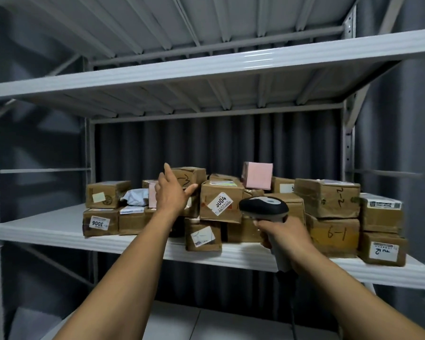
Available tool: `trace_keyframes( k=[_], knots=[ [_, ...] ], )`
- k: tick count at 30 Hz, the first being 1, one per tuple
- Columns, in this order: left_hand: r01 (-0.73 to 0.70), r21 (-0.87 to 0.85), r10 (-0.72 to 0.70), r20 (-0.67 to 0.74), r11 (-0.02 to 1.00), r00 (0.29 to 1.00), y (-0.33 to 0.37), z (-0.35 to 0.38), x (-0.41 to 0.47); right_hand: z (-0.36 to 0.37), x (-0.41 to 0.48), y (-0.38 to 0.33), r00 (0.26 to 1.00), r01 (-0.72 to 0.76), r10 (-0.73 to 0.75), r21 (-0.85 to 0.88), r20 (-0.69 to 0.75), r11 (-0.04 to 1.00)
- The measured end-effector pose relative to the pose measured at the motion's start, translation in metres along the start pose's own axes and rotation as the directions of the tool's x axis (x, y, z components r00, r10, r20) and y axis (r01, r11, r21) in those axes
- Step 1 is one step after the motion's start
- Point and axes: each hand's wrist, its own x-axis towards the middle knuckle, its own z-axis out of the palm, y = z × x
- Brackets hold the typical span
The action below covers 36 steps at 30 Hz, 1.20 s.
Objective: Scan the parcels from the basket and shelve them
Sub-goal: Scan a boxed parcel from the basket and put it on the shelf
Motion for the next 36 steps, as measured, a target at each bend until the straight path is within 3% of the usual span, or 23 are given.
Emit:
trace_keyframes(
  k=[2,4,7,14,18,23,26,31,36],
  knots=[
    [-0.062,0.097,0.064,-0.018,0.993,0.998,-0.006,0.001,-0.007,-0.001,0.0,0.001,1.0,0.0,0.0,-0.006,0.011,1.0],
    [-0.224,0.273,0.249,-0.058,0.935,0.967,-0.016,0.002,-0.018,-0.002,-0.001,0.001,1.0,-0.007,0.007,-0.032,0.02,0.999],
    [-0.399,0.472,0.41,0.085,0.786,0.908,-0.031,0.004,-0.028,0.0,-0.008,0.0,1.0,-0.012,0.012,-0.008,0.019,1.0],
    [-0.41,0.532,0.26,0.336,0.741,0.905,-0.021,0.003,-0.016,0.005,-0.018,-0.004,0.999,-0.021,0.021,0.01,0.026,1.0],
    [-0.398,0.545,0.203,0.383,0.738,0.901,-0.017,0.003,-0.014,0.0,-0.023,-0.006,0.998,-0.016,0.017,-0.011,0.056,1.0],
    [-0.401,0.519,0.241,0.348,0.755,0.906,-0.016,-0.005,-0.037,-0.012,-0.04,-0.006,0.996,-0.005,0.009,-0.046,0.086,0.999],
    [-0.415,0.463,0.293,0.314,0.783,0.903,-0.011,-0.008,-0.064,-0.02,-0.055,0.001,0.996,-0.017,0.025,-0.09,0.089,0.996],
    [-0.426,0.352,0.291,0.375,0.833,0.88,-0.018,0.0,-0.132,-0.035,-0.097,0.027,0.991,-0.073,0.092,-0.191,0.093,0.979],
    [-0.376,0.312,0.188,0.496,0.872,0.848,-0.062,0.033,-0.228,-0.048,-0.154,0.088,0.964,-0.198,0.234,-0.249,0.125,0.948]
  ],
)
